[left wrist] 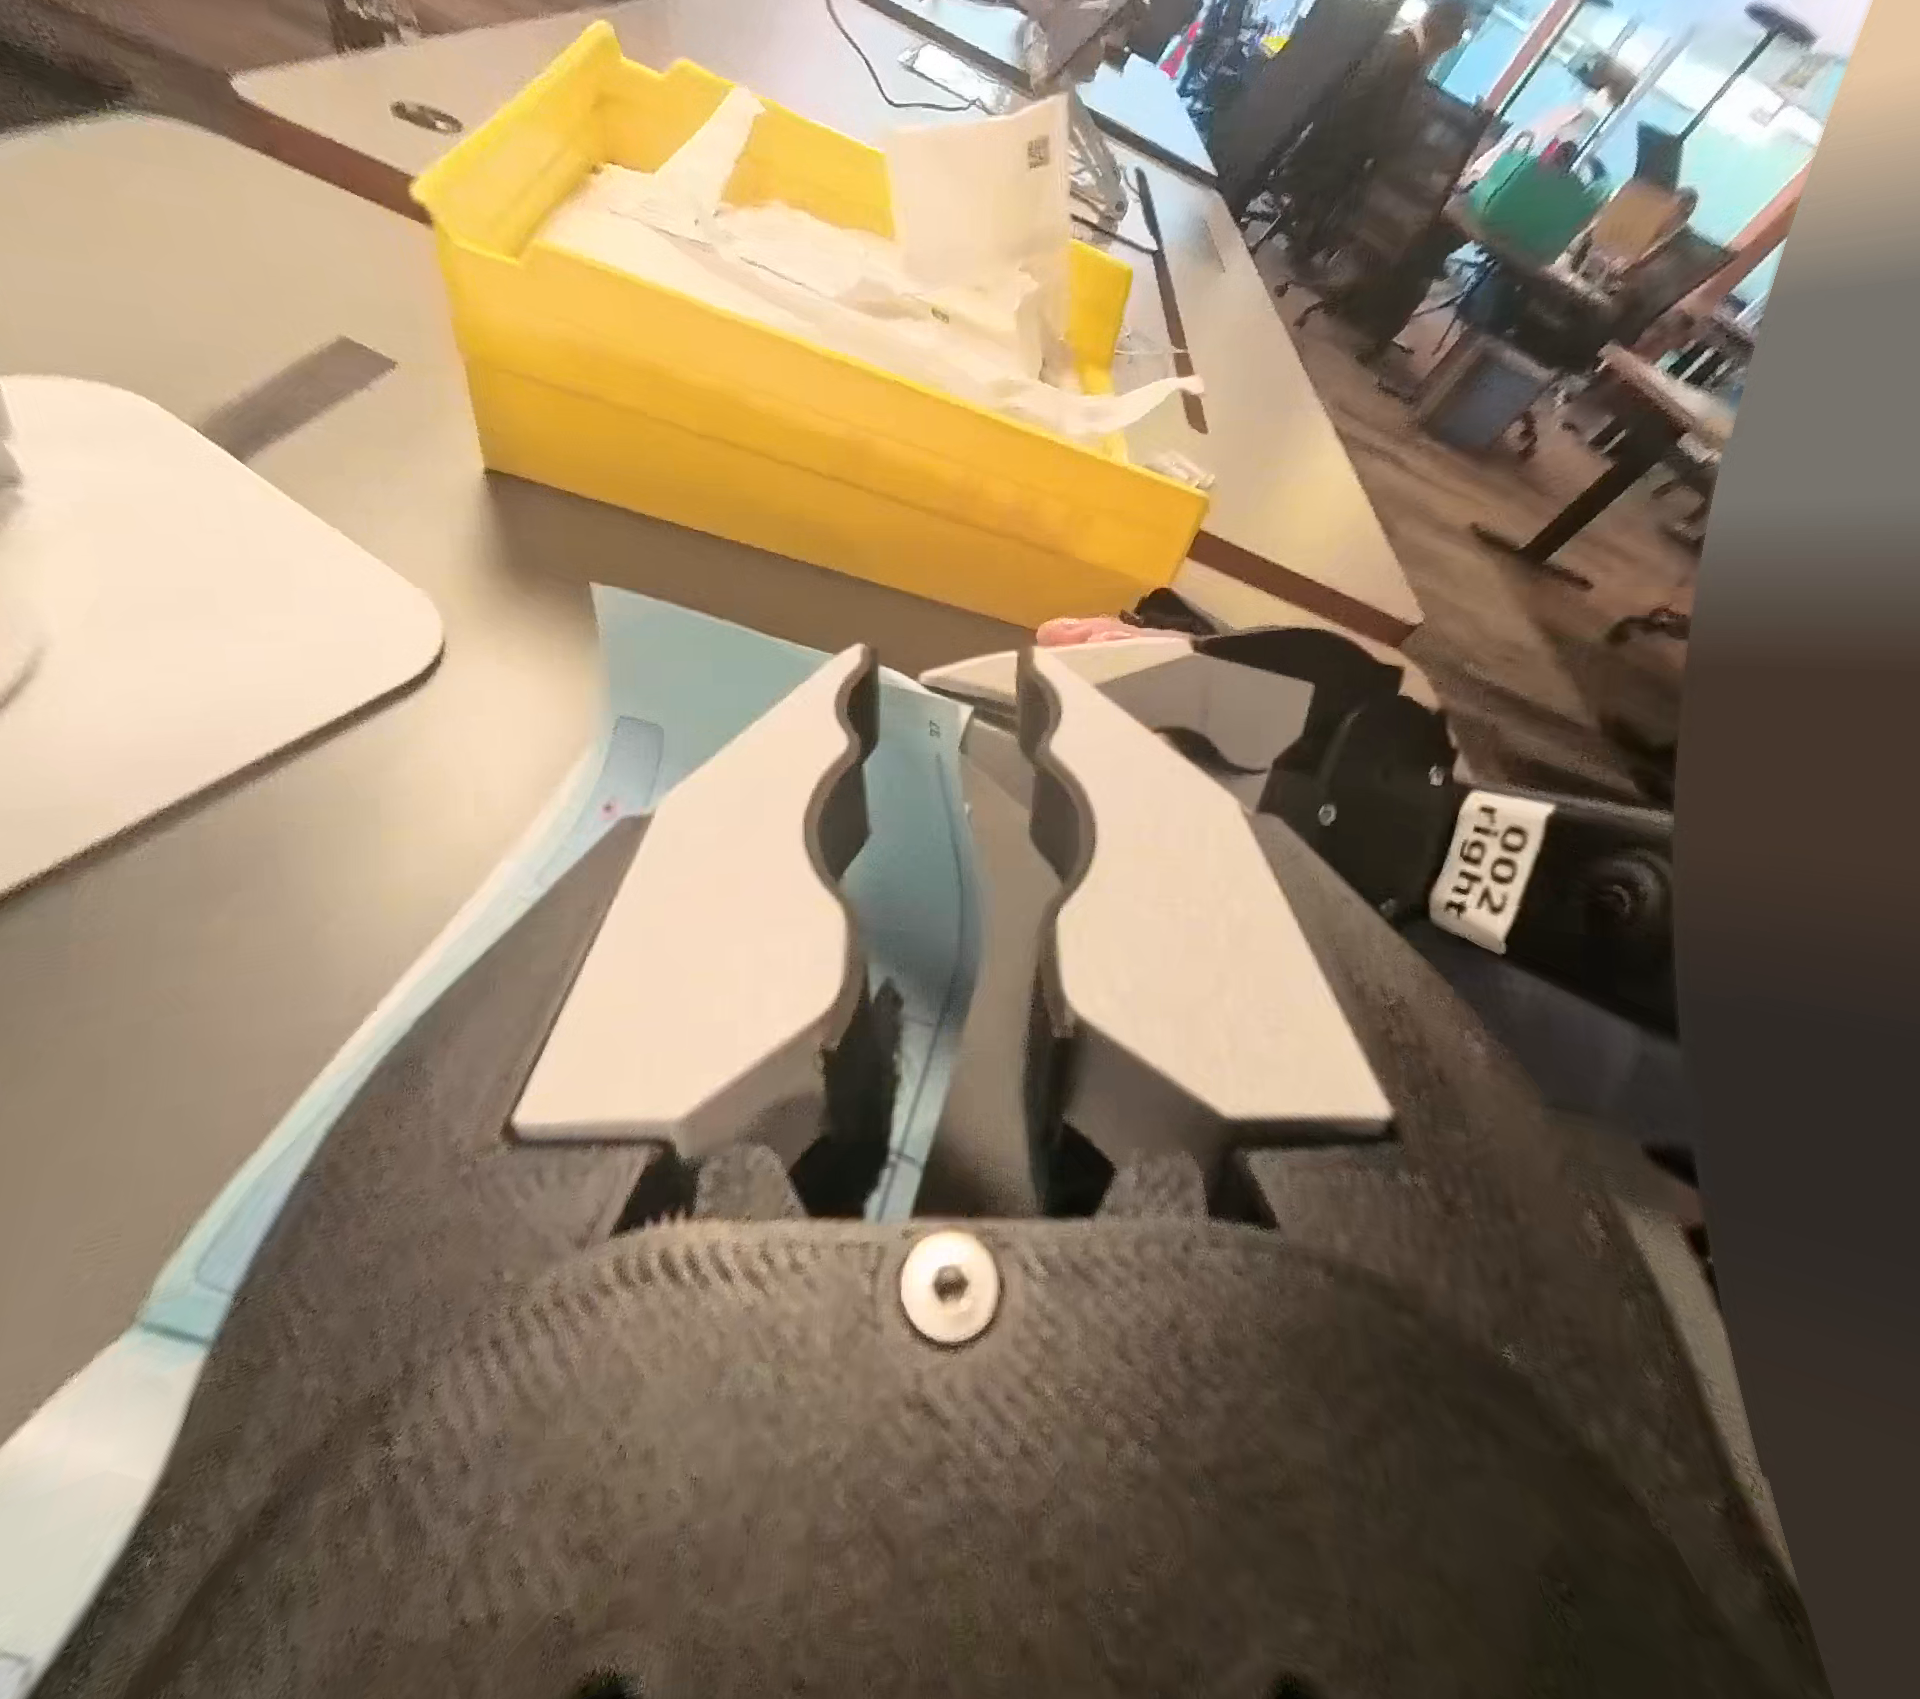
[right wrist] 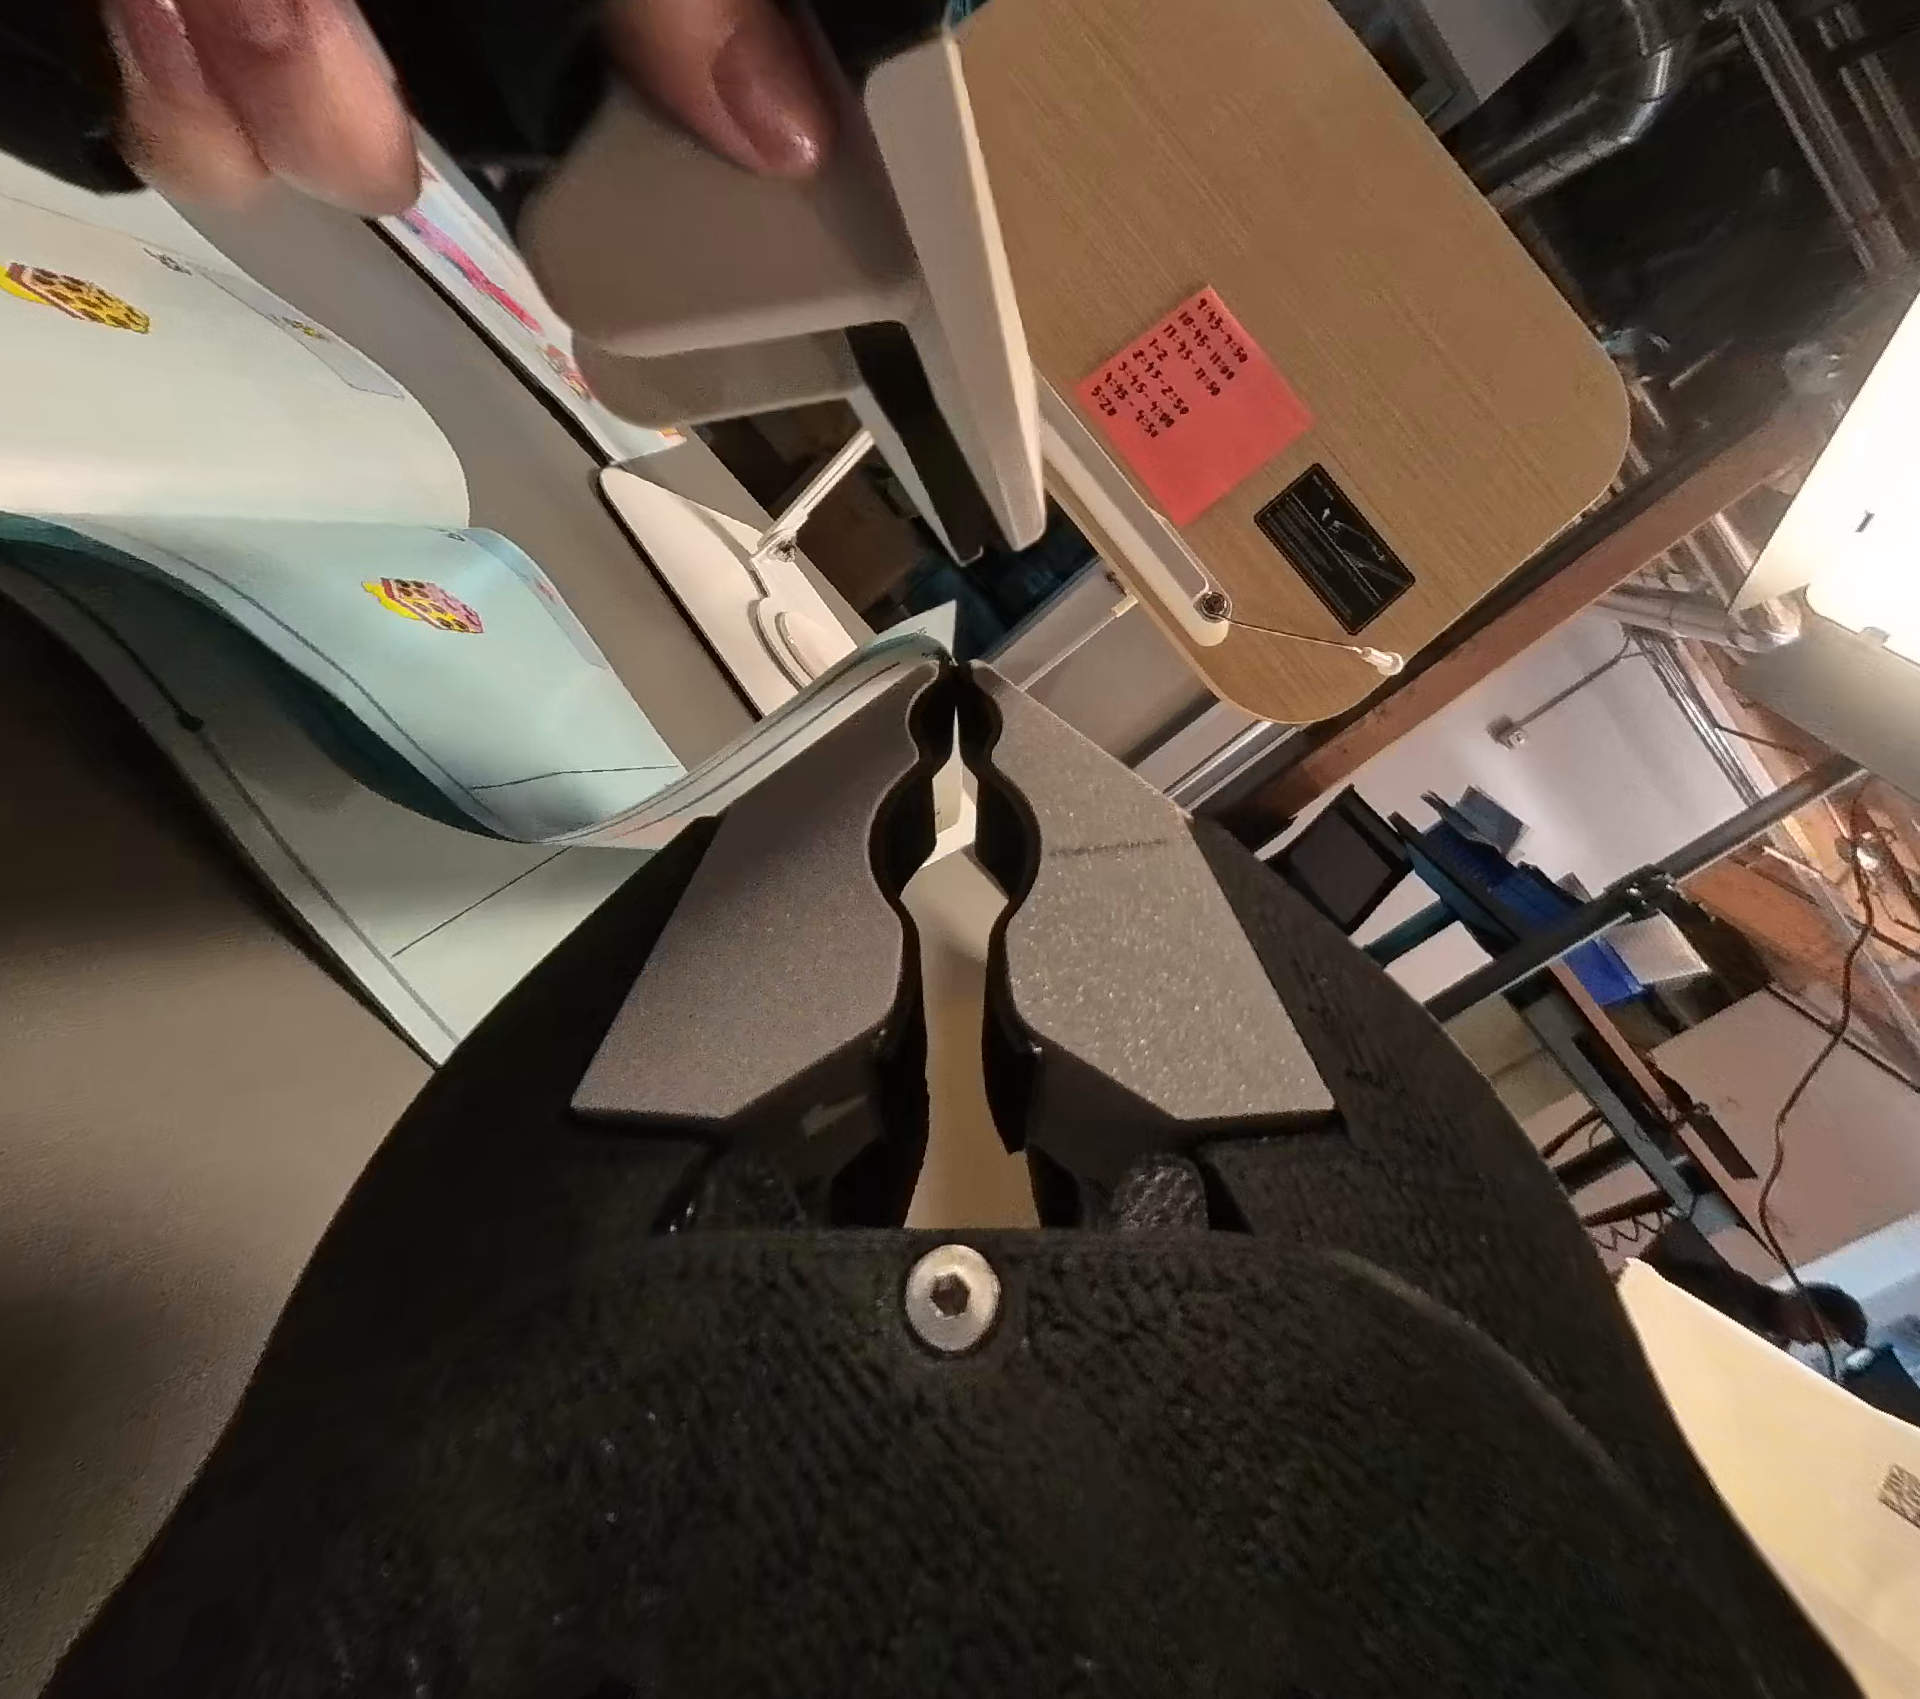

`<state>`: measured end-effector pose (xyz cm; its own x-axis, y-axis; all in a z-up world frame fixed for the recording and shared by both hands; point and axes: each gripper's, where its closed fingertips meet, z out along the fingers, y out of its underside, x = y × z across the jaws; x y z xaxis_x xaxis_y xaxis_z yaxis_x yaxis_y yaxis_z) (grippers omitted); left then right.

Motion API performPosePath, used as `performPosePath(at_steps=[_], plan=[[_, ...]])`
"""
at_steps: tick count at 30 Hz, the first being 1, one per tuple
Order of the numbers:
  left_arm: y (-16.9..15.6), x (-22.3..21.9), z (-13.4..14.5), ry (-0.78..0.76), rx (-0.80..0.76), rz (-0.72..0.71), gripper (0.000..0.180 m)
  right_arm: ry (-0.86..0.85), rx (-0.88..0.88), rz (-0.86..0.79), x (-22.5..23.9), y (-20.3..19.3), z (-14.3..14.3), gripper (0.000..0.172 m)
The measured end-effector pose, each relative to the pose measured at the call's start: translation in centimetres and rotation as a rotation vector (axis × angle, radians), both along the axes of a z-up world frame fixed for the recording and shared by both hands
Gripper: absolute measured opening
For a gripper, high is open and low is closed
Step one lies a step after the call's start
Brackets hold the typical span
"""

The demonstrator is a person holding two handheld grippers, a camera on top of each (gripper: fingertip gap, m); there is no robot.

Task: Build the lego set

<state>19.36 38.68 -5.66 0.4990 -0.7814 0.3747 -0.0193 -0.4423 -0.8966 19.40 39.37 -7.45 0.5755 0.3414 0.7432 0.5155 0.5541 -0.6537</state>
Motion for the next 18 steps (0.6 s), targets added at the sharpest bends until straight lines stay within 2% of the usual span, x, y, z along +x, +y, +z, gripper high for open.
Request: performPosePath(at_steps=[5,9,10,12,18], plan=[[0.3,-0.1,-1.0,0.03,-0.058,0.022,0.025,0.002,0.003,0.0,0.0,0.0,0.1,0.0],[-0.1,0.2,-1.4,-0.001,-0.123,-0.013,0.024,-0.003,0.007,0.002,0.0,-0.1,0.1,0.0],[-0.2,0.3,-1.5,-0.011,-0.135,-0.024,0.02,-0.004,0.008,0.003,-0.1,-0.1,0.1,0.0],[-0.3,0.3,-1.6,-0.011,-0.144,-0.031,0.0,-0.006,0.009,0.004,-0.1,-0.1,0.0,0.0],[-0.3,-0.6,-1.2,-0.042,-0.17,-0.008,0.0,-0.002,0.01,0.002,0.0,0.0,0.1,0.0]])
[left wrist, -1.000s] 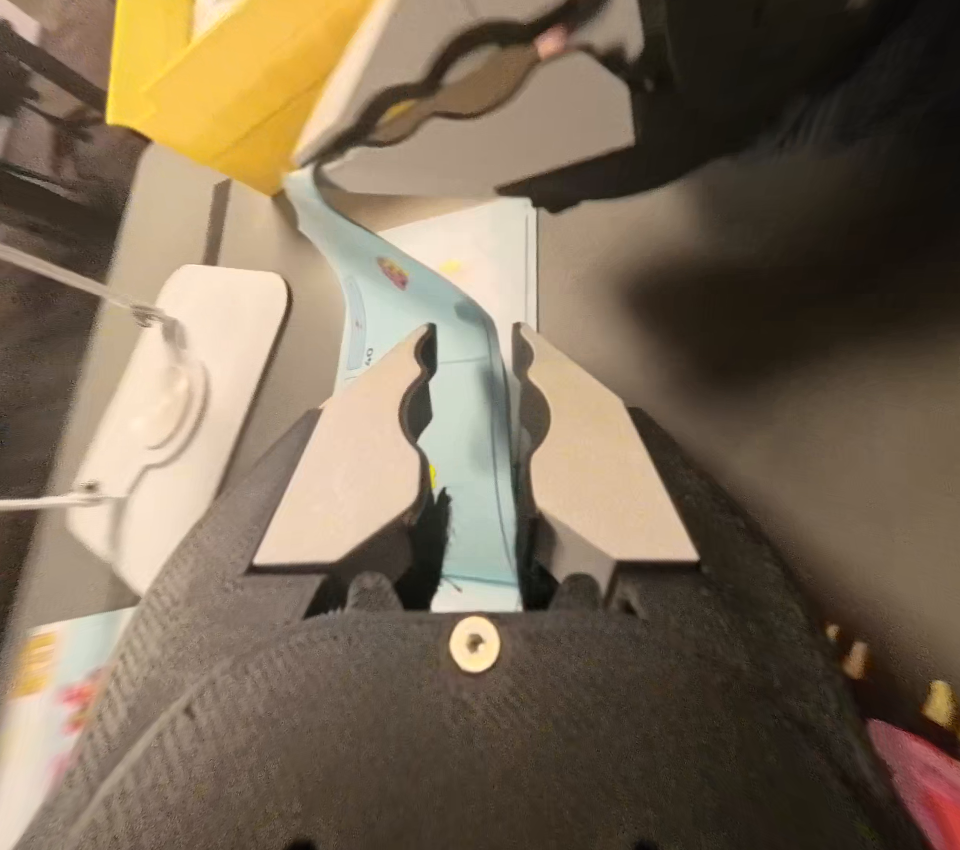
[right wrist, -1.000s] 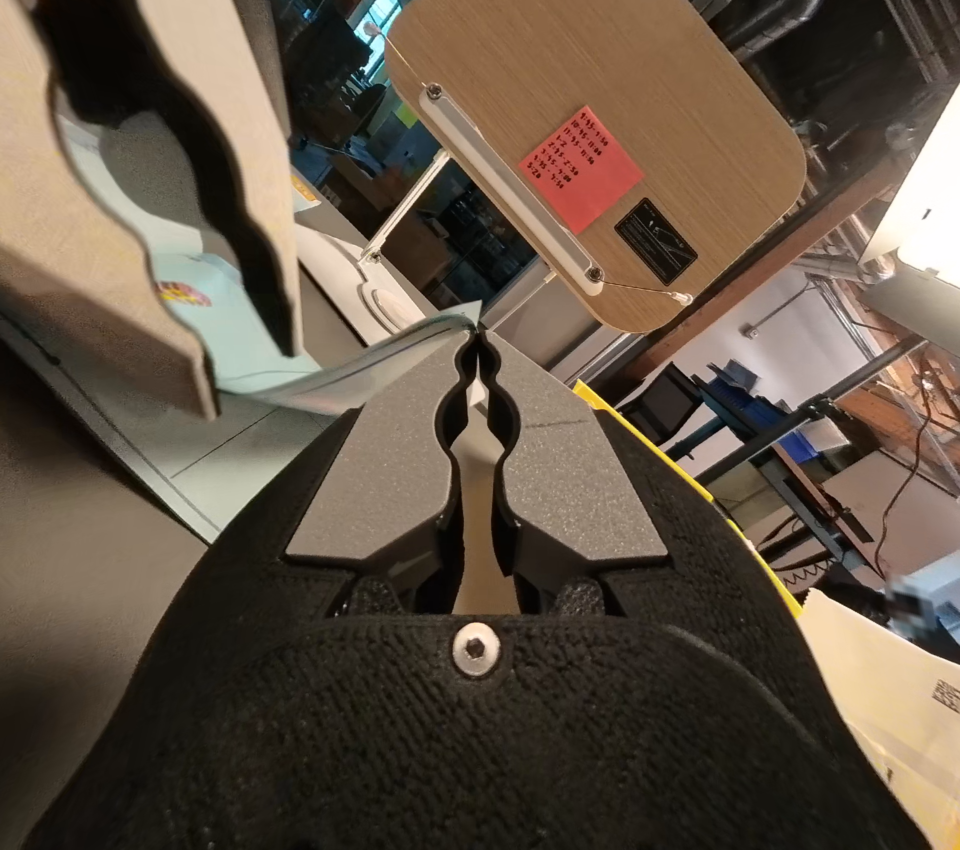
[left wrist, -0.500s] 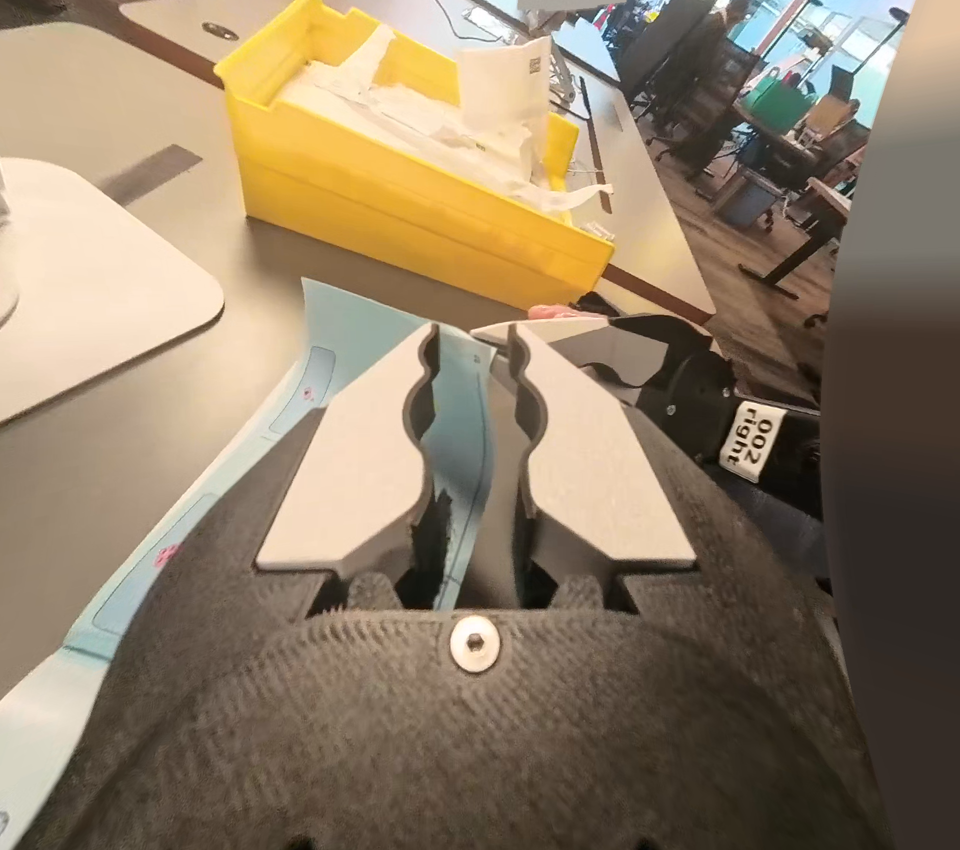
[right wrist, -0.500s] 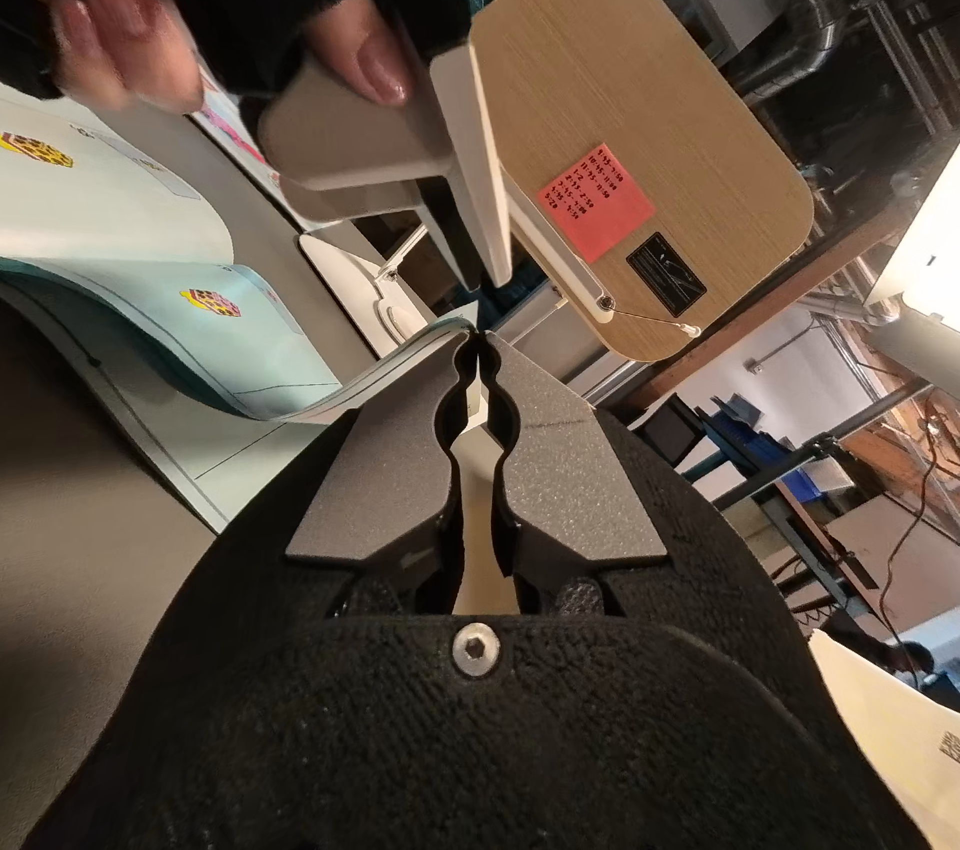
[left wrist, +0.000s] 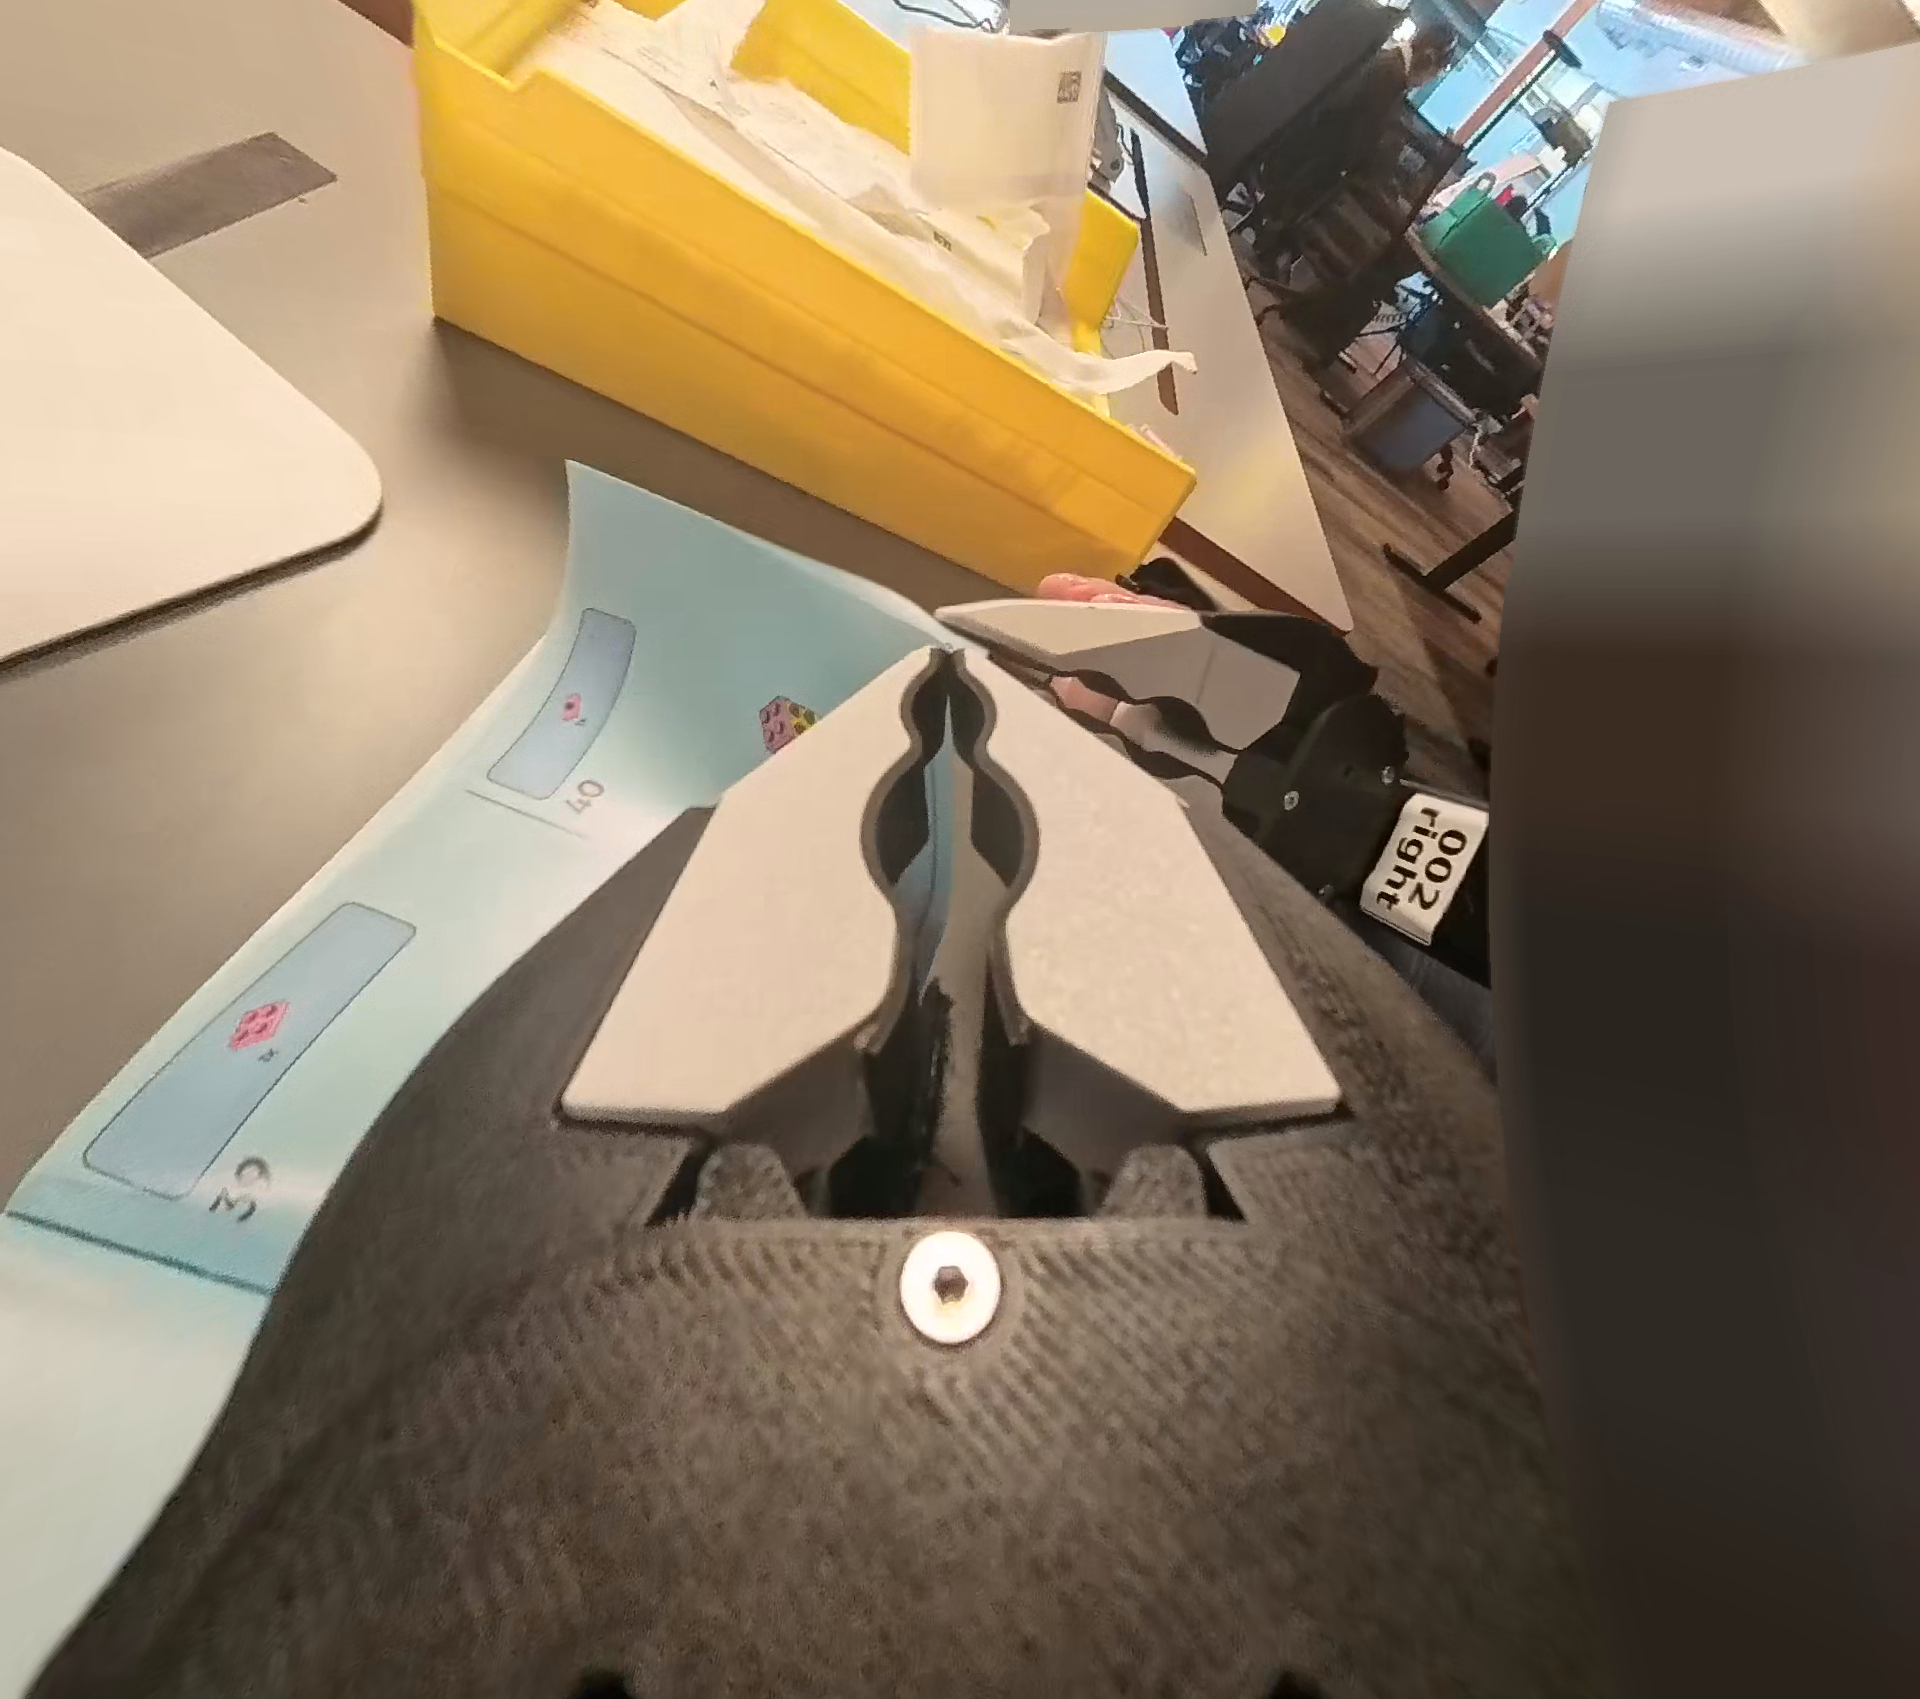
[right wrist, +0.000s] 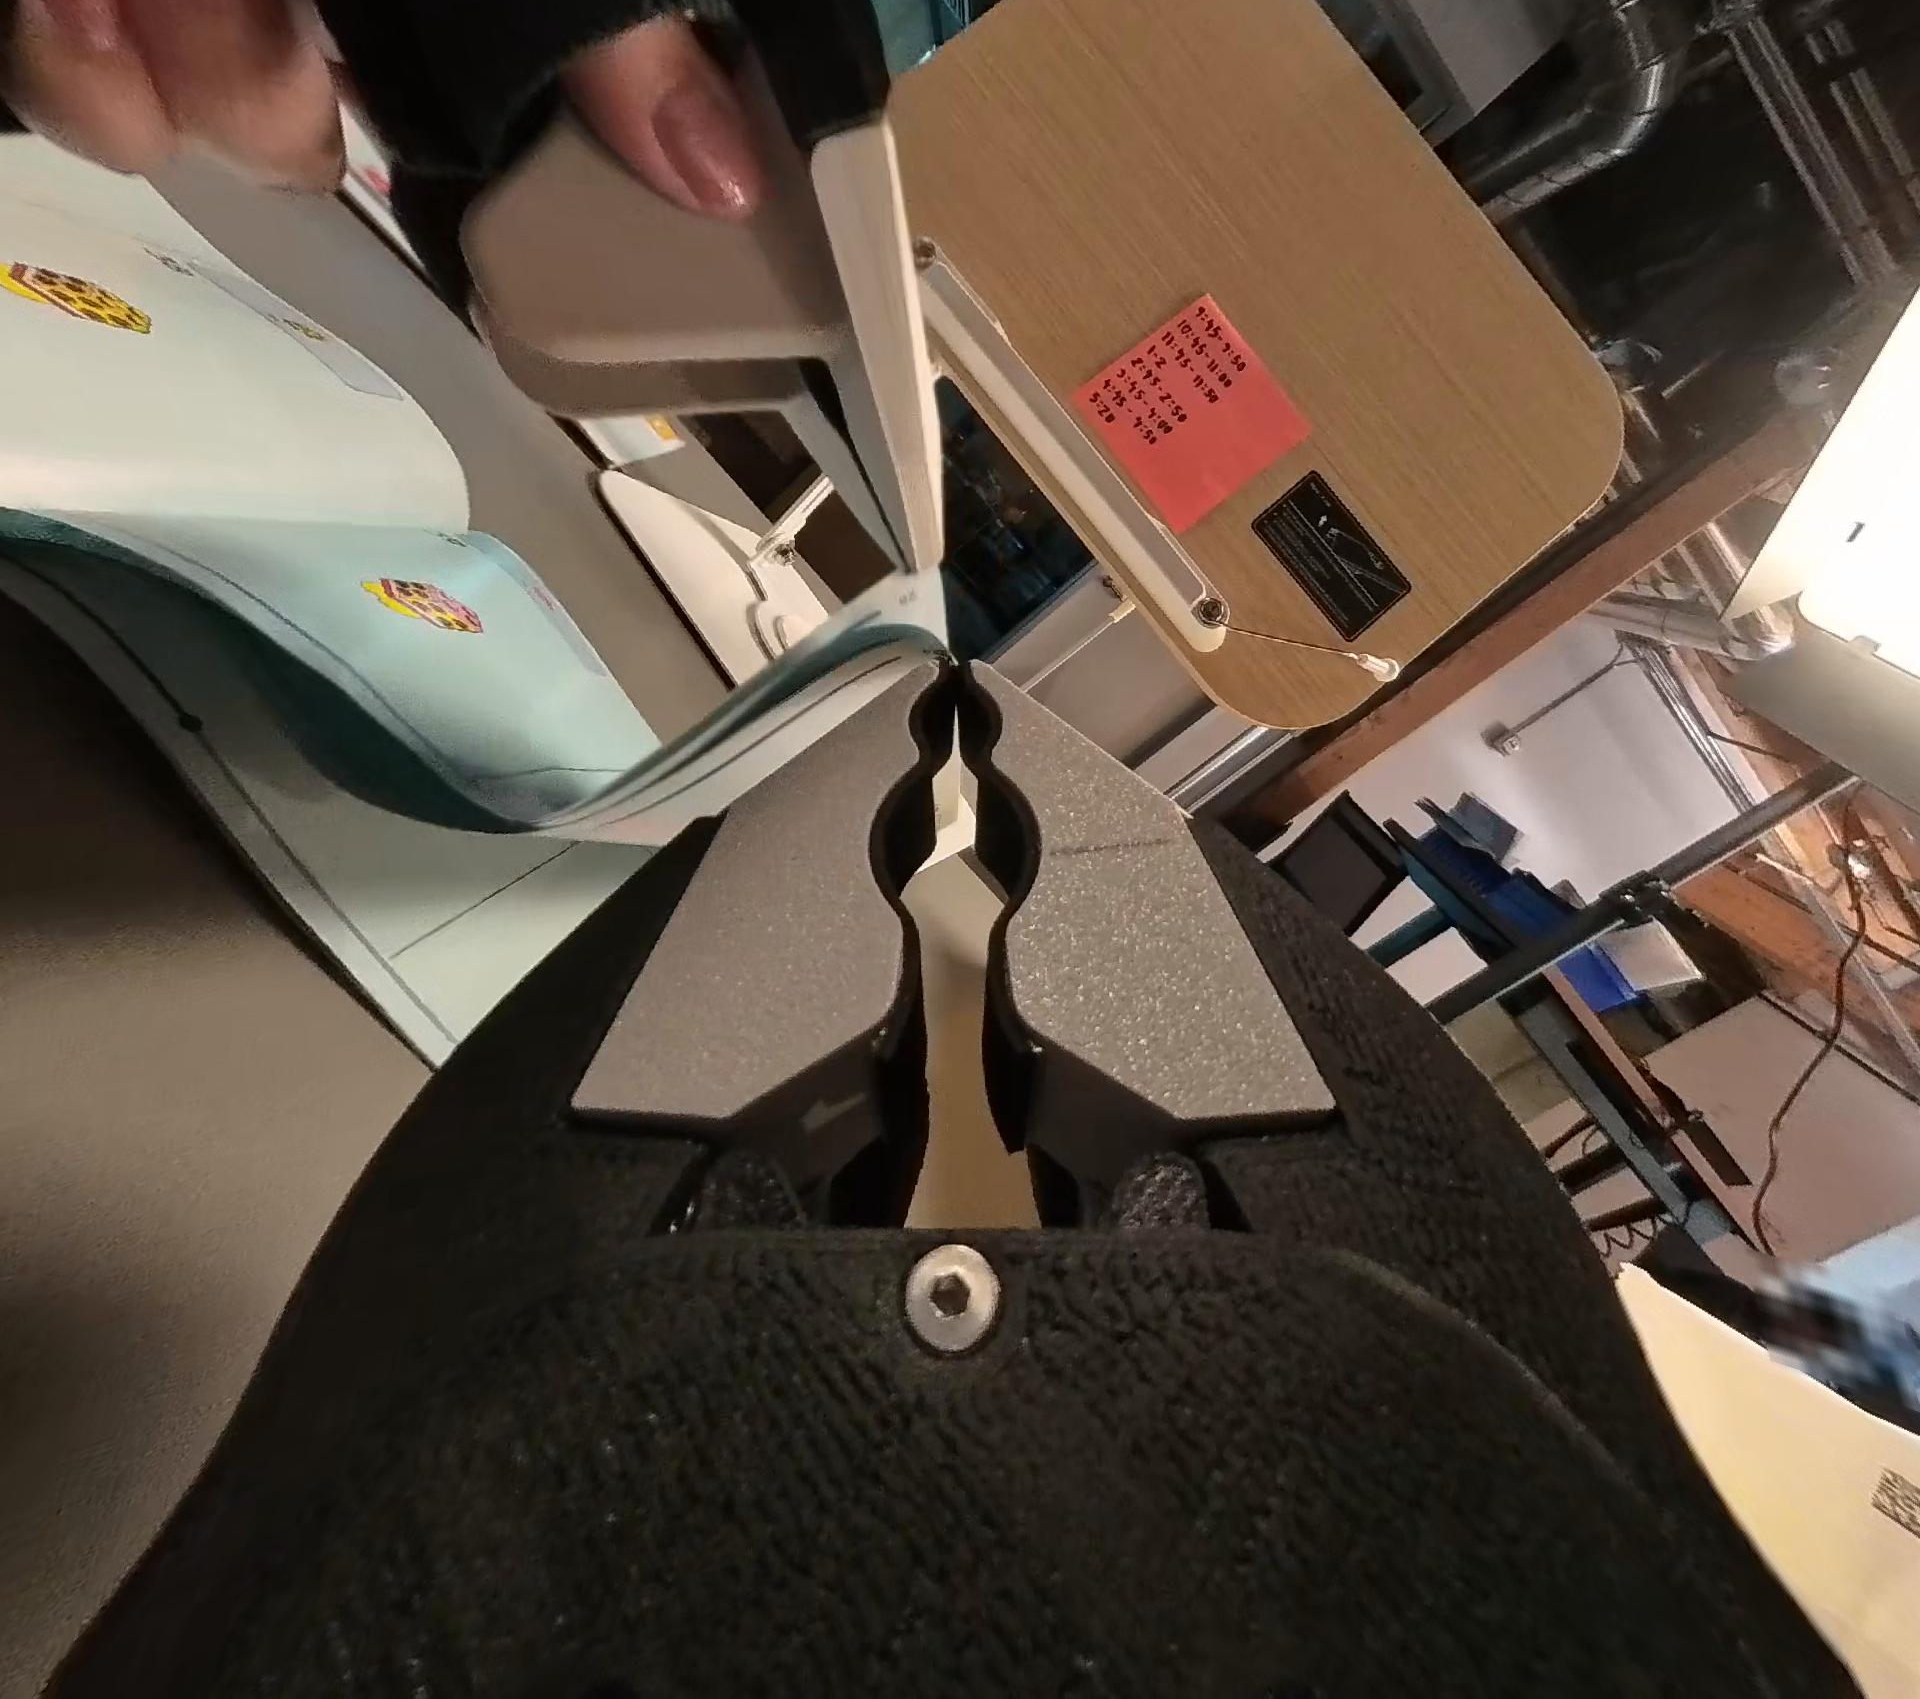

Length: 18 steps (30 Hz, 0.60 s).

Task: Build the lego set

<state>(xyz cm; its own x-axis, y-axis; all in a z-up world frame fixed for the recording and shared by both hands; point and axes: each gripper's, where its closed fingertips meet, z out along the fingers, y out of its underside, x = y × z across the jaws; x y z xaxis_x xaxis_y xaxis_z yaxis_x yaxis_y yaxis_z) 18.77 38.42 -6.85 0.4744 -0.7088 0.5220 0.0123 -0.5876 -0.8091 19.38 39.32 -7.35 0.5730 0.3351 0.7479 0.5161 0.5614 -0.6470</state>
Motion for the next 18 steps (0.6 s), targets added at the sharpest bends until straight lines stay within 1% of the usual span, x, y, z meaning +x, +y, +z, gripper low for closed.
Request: performPosePath(at_steps=[2,5,7,9,12,18], plan=[[0.0,-0.6,0.2,-0.029,-0.012,0.014,0.0,0.002,-0.001,0.0,0.0,0.0,0.0,0.0],[0.3,-2.3,0.5,-0.044,-0.008,0.078,0.0,0.002,-0.002,-0.003,0.1,0.1,0.0,0.0],[0.3,-4.1,0.9,-0.048,0.006,0.149,0.0,0.001,-0.004,-0.005,0.1,0.1,0.0,0.0],[0.0,-6.4,1.3,-0.031,0.026,0.248,0.0,0.0,-0.009,-0.008,0.3,0.1,-0.2,0.0],[-1.5,-10.2,1.7,0.038,0.071,0.4,0.0,-0.001,-0.017,-0.02,0.7,0.2,-0.3,0.0],[-6.4,-16.7,1.1,0.271,0.144,0.621,0.0,-0.023,-0.03,-0.067,1.8,0.1,-0.7,0.0]])
